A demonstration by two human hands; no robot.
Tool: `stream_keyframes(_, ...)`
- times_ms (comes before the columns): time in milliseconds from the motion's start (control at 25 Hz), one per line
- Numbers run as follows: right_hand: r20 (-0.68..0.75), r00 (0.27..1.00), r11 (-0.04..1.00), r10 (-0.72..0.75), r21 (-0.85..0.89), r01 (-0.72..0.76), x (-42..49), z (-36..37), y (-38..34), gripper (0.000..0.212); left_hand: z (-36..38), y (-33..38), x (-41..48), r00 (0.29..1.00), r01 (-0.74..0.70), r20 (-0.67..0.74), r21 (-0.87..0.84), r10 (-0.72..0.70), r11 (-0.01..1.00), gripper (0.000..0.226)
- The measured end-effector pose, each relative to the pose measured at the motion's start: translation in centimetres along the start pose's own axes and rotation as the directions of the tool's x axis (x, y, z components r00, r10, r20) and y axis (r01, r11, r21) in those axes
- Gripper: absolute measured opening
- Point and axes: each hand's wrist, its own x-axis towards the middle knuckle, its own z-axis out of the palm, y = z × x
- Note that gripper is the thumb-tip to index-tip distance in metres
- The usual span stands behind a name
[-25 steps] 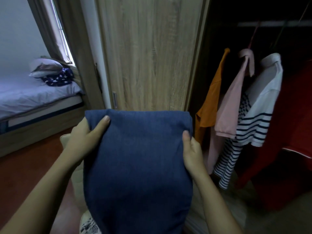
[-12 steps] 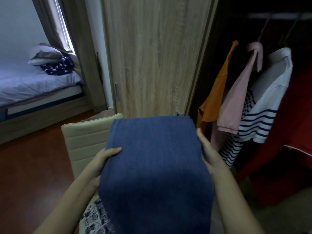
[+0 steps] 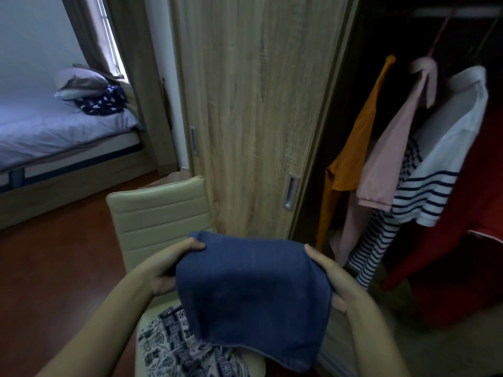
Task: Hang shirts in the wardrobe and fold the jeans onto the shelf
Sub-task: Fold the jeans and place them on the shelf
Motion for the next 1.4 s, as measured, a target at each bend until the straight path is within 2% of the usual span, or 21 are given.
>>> stream_keyframes(40,-0.042,0.998,0.998,-0.040,-0.042,0.038,-0.3,-0.1,-0.3,0.077,0.6,0.3,-0.1,1.000,-0.008,0.018,-0.019,0.008,1.000,0.054)
stream_keyframes(120,-0.133,0.969,0.966,-0.208,-0.181,0.182,-1.2,0.5,-1.0,0.092,1.5,0.9,-0.9,0.994,-0.096,0.046,-0.015,0.097,0.995,0.075)
stream_keyframes(240,-0.219,0.854,0.853,-0.472,-0.359,0.379,-2.3,1.5,-2.2,0.096,1.5,2.8,-1.8,0.958,-0.286,0.002,0.120,0.288,0.951,0.107)
stream_keyframes(360,-0.209,0.760,0.768,-0.615,-0.379,0.517,-2.6,0.9,-3.1,0.112,0.8,3.5,-2.5,0.881,-0.450,0.226,0.129,0.415,0.884,0.113)
stream_keyframes(440,-0.157,0.718,0.707,-0.678,-0.406,0.579,-3.3,0.6,-4.0,0.120,1.2,3.8,-3.3,0.816,-0.558,0.302,0.186,0.493,0.809,0.115)
stream_keyframes(480,-0.109,0.704,0.672,-0.702,-0.427,0.605,-3.9,0.7,-4.6,0.117,1.4,4.0,-3.5,0.786,-0.610,0.296,0.230,0.543,0.758,0.112)
stream_keyframes(600,0.026,0.634,0.540,-0.773,-0.499,0.678,-5.0,0.9,-6.9,0.088,1.8,5.3,-3.7,0.685,-0.714,0.191,0.365,0.703,0.597,0.086)
stream_keyframes(680,-0.017,0.541,0.454,-0.841,-0.567,0.687,-5.2,1.3,-7.6,0.065,1.8,6.2,-3.5,0.624,-0.678,0.100,0.561,0.775,0.475,0.057)
stream_keyframes(760,-0.144,0.481,0.445,-0.865,-0.663,0.602,-4.8,1.5,-7.5,0.055,1.7,6.4,-3.0,0.616,-0.492,0.012,0.787,0.788,0.372,0.039)
stream_keyframes(800,-0.165,0.472,0.449,-0.866,-0.672,0.589,-4.5,1.4,-7.3,0.055,1.8,6.1,-2.9,0.611,-0.471,-0.023,0.793,0.791,0.387,0.035)
stream_keyframes(840,-0.158,0.470,0.450,-0.869,-0.647,0.615,-4.3,1.5,-7.0,0.056,2.1,5.6,-3.0,0.582,-0.534,-0.043,0.732,0.812,0.423,0.041)
stream_keyframes(880,-0.141,0.478,0.460,-0.867,-0.597,0.657,-4.3,1.7,-7.0,0.057,2.4,5.2,-3.3,0.577,-0.620,-0.068,0.613,0.814,0.490,0.046)
stream_keyframes(960,-0.111,0.482,0.455,-0.869,-0.562,0.691,-4.4,2.4,-7.5,0.058,3.3,5.0,-4.3,0.612,-0.719,-0.065,0.370,0.788,0.589,0.055)
stream_keyframes(1040,-0.094,0.489,0.453,-0.867,-0.555,0.697,-4.5,3.1,-8.7,0.060,3.9,4.8,-3.9,0.664,-0.735,-0.048,0.141,0.746,0.664,0.067)
stream_keyframes(1080,-0.081,0.518,0.481,-0.851,-0.515,0.710,-4.5,3.0,-9.1,0.063,4.3,4.9,-3.6,0.689,-0.718,-0.069,0.071,0.721,0.693,0.069)
stream_keyframes(1160,0.002,0.646,0.609,-0.763,-0.330,0.721,-4.4,2.1,-8.9,0.072,4.7,5.4,-3.3,0.710,-0.697,-0.119,0.014,0.694,0.717,0.065)
stream_keyframes(1200,0.035,0.731,0.709,-0.682,-0.216,0.672,-4.2,1.4,-8.2,0.080,4.7,5.7,-3.2,0.727,-0.678,-0.140,0.014,0.673,0.735,0.062)
stream_keyframes(1280,0.083,0.877,0.875,-0.474,-0.069,0.480,-3.6,0.6,-5.2,0.094,4.7,6.5,-2.5,0.781,-0.603,-0.161,0.055,0.603,0.796,0.057)
stream_keyframes(1320,0.076,0.916,0.916,-0.394,-0.051,0.398,-3.1,0.6,-3.4,0.096,4.4,6.7,-1.9,0.813,-0.553,-0.169,0.078,0.558,0.829,0.055)
stream_keyframes(1400,-0.018,0.939,0.937,-0.343,-0.071,0.341,-2.1,1.4,-0.8,0.093,3.6,7.0,-0.7,0.876,-0.455,-0.153,0.051,0.458,0.889,0.048)
